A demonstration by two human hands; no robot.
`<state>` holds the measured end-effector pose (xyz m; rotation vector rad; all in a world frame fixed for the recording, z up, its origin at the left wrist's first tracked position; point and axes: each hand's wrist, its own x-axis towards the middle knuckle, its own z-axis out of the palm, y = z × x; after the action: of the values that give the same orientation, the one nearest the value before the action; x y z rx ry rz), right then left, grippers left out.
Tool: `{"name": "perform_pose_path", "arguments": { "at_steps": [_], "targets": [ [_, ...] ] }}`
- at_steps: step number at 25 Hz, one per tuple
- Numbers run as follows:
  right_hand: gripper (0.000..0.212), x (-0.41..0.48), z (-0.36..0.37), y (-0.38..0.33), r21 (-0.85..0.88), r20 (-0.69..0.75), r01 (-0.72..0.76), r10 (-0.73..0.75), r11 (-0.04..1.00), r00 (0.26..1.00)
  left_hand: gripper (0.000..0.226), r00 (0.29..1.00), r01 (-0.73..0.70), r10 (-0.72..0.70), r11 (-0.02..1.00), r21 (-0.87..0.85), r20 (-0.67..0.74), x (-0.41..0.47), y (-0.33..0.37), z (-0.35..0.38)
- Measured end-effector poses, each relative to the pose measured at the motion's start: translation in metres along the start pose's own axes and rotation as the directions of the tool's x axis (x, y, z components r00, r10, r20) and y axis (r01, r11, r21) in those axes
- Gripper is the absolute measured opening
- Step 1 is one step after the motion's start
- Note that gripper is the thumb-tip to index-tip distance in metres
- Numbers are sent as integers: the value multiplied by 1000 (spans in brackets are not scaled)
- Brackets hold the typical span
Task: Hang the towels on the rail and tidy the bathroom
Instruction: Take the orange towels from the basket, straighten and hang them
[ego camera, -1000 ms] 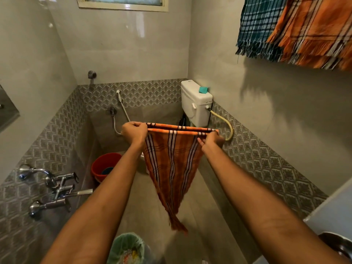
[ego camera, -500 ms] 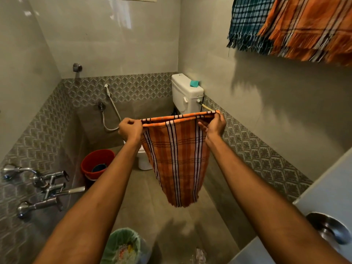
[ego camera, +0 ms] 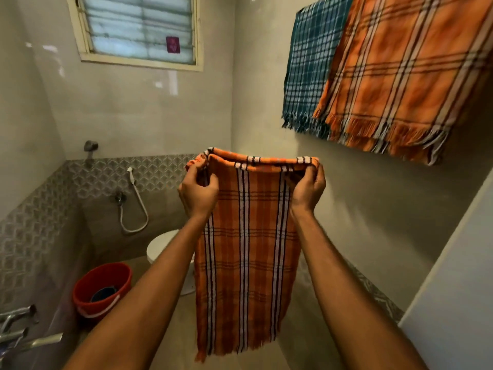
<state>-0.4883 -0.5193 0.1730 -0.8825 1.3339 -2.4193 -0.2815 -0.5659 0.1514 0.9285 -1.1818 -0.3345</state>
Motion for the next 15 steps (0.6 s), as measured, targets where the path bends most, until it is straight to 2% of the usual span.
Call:
{"name": "perform_pose_path", "arguments": {
  "at_steps": [1,3,5,7,9,11,15],
  "targets": [
    [26,10,-1,-10,15,28,71,-71,997,997,49,994,-107,106,991,80,21,3,7,10],
    [30,26,6,-28,-3,63,251,-250,968,966,67,977,-213,209,966,143,42,17,19,24],
    [32,36,14,-48,-21,96,389,-386,921,918,76,955,-298,292,942,152,58,35,29,39],
    [35,50,27,-67,-64,133,538,-527,840,839,86,934,-355,346,926,129,88,59,45,60],
    [37,74,45,-84,-131,115,699,-689,703,715,99,910,-412,402,905,108,104,90,67,88],
    [34,107,65,-105,-119,90,829,-825,547,558,107,867,-496,488,863,91,101,125,94,119],
    [33,199,101,-180,-239,134,930,-939,280,317,112,834,-549,549,836,-20,50,199,153,193]
  ]
}}
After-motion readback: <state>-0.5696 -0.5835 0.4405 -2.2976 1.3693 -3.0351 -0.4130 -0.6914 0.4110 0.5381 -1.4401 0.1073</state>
